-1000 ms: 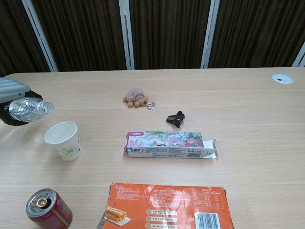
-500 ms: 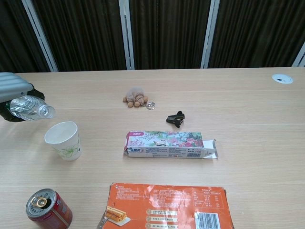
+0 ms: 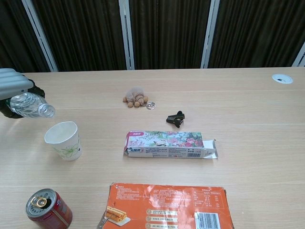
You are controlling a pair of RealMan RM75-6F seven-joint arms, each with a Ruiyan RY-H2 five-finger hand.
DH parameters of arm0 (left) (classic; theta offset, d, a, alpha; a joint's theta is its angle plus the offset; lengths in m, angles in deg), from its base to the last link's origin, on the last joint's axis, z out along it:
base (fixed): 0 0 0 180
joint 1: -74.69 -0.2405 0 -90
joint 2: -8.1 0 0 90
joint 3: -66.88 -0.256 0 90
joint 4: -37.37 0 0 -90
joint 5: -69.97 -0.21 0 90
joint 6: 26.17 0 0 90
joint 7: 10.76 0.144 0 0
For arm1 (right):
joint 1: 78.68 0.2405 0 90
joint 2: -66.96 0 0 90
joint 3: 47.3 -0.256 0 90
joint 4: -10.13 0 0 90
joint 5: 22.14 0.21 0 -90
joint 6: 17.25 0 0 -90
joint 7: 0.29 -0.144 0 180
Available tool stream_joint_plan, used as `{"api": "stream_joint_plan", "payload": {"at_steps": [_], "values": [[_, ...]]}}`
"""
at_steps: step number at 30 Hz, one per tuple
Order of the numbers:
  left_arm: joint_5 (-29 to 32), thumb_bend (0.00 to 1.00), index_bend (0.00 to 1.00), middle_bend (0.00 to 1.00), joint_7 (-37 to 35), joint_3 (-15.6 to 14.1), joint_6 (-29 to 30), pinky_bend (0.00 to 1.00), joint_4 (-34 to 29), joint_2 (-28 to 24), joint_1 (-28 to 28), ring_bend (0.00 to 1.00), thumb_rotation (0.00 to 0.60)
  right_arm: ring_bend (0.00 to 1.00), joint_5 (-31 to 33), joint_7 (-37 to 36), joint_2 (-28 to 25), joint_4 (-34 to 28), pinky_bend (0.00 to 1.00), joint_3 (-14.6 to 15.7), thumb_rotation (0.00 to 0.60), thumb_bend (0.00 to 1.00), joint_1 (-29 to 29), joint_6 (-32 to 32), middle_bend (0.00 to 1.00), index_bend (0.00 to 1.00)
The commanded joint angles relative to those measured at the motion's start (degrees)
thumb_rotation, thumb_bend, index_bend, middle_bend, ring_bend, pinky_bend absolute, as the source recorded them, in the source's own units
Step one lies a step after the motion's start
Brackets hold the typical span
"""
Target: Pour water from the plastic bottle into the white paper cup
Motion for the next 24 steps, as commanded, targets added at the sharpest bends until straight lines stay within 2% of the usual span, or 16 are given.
{"api": "stream_joint_plan", "payload": {"at_steps": [1,24], "values": [[-0.3,0.57,0.50,0.43,0.6,-0.1,0.3,0.34,0.6,0.0,0.3,0.33,0.600,0.00,0.1,0.1,0.0,0.0,0.00,0.0,0.600,0.00,0.0,0.0,0.00,0.00],[-1.1,0.57,0.50,0.43,3.5,-0.5,2.5,0.34,0.1,0.0,1.0,0.33,0.600,0.00,0.5,0.4,-0.2,-0.2,0.00,-0.2,0.600,0.00,0.4,-0.4,0.00,0.00]]}}
